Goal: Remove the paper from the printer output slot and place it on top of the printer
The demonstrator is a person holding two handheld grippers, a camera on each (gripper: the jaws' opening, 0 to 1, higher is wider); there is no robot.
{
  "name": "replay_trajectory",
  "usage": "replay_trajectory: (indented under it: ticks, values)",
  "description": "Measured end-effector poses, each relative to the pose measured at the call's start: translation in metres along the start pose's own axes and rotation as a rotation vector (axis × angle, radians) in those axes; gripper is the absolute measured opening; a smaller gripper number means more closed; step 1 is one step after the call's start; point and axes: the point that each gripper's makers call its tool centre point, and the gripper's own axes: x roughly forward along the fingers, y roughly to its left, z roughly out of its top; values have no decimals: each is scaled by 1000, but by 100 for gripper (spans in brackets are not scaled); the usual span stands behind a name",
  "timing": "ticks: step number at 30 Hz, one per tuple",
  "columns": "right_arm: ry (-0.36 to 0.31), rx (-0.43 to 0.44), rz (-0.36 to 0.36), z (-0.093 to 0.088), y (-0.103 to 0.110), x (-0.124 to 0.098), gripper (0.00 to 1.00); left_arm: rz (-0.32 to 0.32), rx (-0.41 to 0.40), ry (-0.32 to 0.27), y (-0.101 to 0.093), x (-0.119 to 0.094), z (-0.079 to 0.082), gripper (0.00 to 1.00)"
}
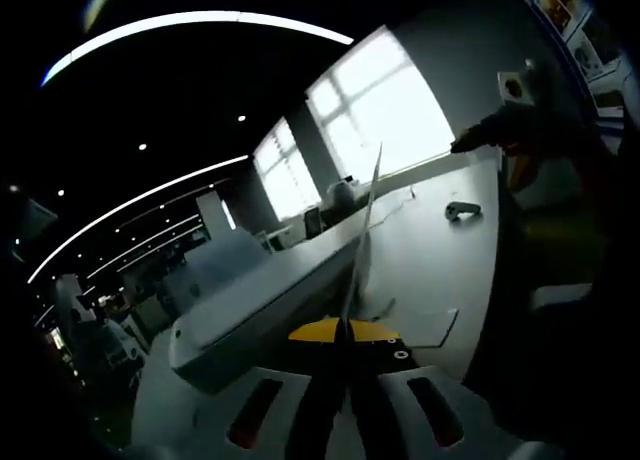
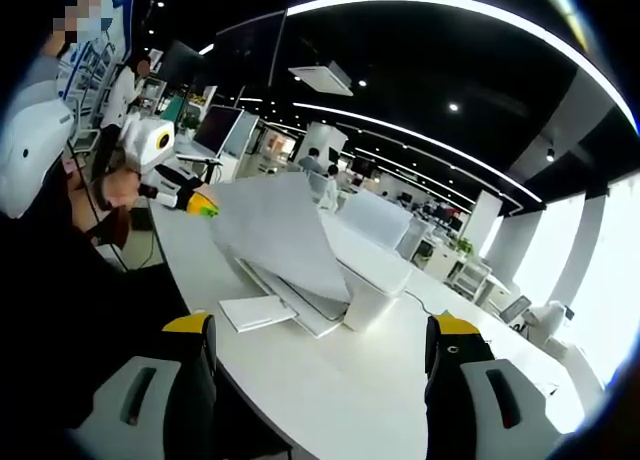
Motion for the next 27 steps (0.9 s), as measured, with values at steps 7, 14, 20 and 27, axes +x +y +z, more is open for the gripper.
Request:
replay_trajectory:
  ticks: [7,14,20,27]
  values:
    - [-1,-2,1,1,1,0,81,-11,1,-3,-3,0,4,5]
    - [0,1,2,0,0,1,81,-20,-3,-17,-1,1,11,5]
    - [1,2,1,0,0,1,81,-26,4,-25,2,4,15,5]
    - [2,2,3,0,0,1,81,-28,16,-33,6,6,22,5]
